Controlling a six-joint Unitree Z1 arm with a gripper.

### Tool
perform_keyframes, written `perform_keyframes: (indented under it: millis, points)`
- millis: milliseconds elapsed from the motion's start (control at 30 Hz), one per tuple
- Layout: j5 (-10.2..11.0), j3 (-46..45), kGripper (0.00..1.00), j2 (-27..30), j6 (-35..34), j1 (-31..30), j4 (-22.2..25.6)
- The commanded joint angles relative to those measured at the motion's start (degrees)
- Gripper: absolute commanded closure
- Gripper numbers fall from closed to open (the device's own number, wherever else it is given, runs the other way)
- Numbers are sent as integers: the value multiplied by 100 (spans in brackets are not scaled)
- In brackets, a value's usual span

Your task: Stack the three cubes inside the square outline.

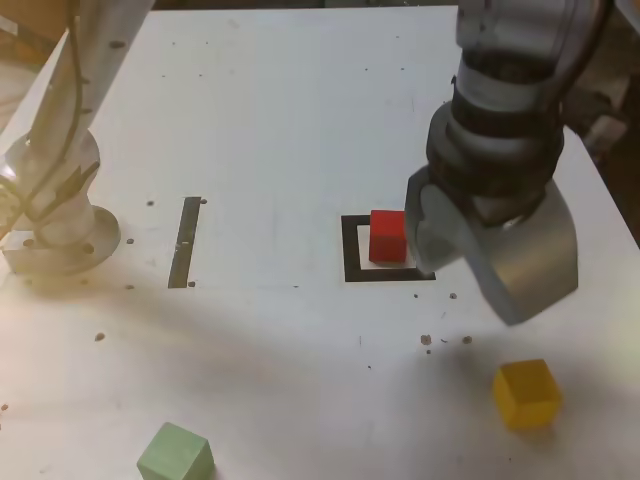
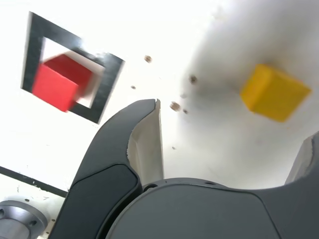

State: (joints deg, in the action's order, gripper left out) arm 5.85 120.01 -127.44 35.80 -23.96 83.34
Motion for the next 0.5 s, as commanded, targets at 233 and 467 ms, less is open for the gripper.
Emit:
perform_keyframes:
  millis: [233, 467]
  points:
    - [-13, 480, 2, -529, 72, -424, 131]
    - [4, 1098, 2, -1023, 196, -461, 283]
